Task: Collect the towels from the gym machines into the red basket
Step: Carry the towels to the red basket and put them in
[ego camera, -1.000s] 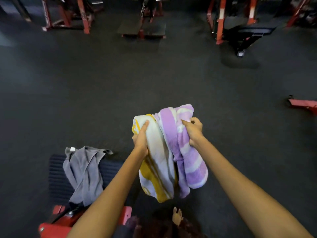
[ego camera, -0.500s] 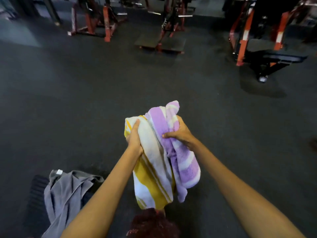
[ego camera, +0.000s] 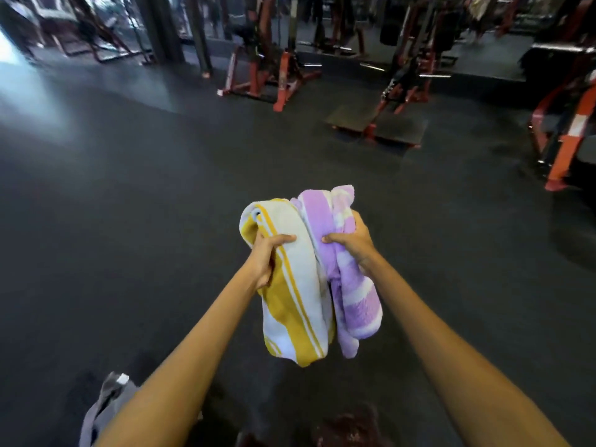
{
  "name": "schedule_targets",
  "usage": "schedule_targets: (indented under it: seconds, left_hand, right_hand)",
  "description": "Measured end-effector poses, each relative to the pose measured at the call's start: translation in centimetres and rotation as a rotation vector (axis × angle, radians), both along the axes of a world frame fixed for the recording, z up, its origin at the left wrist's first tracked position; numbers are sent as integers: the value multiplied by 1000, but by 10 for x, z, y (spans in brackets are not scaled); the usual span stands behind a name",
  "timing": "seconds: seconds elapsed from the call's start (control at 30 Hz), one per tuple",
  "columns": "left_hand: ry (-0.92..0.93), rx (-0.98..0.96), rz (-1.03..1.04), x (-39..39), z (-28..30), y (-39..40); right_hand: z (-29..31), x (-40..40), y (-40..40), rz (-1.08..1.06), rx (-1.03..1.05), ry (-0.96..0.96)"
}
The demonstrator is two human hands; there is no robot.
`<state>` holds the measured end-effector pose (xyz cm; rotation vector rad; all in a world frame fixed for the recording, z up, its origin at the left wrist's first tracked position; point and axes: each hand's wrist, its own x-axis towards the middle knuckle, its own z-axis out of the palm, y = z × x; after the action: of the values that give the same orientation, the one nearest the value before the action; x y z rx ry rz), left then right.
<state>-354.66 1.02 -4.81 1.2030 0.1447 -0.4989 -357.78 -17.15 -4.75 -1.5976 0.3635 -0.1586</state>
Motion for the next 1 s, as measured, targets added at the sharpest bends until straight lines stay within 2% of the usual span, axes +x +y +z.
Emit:
schedule_targets:
  seconds: [0.17, 0.33, 0.5, 0.67, 0.87, 1.0]
  left_hand:
    - [-85, 79, 137, 80, -13, -3]
    - [-100, 145, 433, 167, -14, -2]
    - [-104, 195, 728, 222, -2, 23]
    - [-50, 181, 1018, 249, -7, 69]
    - [126, 103, 1357, 284, -30, 155]
    - [156, 78, 1545, 315, -39, 219]
  right_hand:
    - [2, 96, -5, 97, 48, 9]
    - [10, 216, 1, 311, 64, 54]
    - [29, 311, 40, 504, 11, 78]
    - [26, 375, 106, 727, -8, 68]
    - [-5, 443, 226, 993, -1, 101]
    - [-22, 485, 312, 1123, -7, 149]
